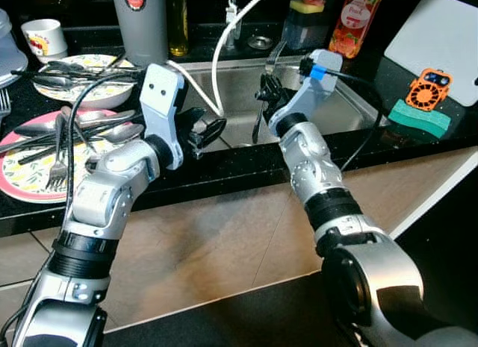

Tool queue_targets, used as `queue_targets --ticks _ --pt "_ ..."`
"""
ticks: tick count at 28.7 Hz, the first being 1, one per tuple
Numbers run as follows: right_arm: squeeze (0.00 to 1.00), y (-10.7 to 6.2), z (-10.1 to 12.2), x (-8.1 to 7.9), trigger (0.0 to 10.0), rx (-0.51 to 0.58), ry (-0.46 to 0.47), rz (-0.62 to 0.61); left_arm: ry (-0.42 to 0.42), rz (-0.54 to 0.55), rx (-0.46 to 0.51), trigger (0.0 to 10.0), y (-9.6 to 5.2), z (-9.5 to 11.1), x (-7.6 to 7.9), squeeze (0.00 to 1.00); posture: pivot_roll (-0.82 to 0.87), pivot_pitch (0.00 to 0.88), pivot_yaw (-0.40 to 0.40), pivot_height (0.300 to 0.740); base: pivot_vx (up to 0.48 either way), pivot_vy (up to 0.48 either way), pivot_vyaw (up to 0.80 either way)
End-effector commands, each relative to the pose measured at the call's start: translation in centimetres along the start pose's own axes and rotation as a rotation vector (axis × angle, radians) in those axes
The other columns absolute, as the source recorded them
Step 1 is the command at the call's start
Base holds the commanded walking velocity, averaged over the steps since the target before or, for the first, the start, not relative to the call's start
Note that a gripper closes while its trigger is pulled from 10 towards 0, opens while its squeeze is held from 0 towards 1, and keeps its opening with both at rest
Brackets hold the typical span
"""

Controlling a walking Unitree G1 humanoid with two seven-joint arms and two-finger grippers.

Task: Kitchen organization

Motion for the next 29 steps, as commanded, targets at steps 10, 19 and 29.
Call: queue_targets --ticks 10,19,29 --pt "0.0 0.4 -1.6 -1.9 5.1 -0.086 -0.057 0.076 0.055 -0.088 -0.081 10.0 0.5 -0.3 0.4 0.0 0.02 0.29 -0.013 0.74 0.0 0.0 0.0" --pt "0.0 0.3 -2.7 -4.2 10.0 -0.16 -0.136 0.214 0.064 -0.057 -0.135 10.0 0.6 -0.8 -0.9 0.0 0.01 0.302 -0.018 0.74 0.0 0.0 0.0" --pt "0.0 1.0 -1.3 -4.9 10.0 -0.104 -0.137 0.22 0.068 -0.032 -0.149 10.0 0.2 -0.8 -1.9 0.0 0.01 0.302 -0.018 0.74 0.0 0.0 0.0"
Point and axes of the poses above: a point about 5 cm out from each wrist's last joint towards the gripper, its own y axis pointing out of the wrist towards the gripper, its own z axis along the axis of the wrist's last joint, x = y × z, the point moved 4 cm from there along y, pointing out of the wrist towards the gripper, and after that the axes turned 1 degree about -y, right-handed, at the moved point
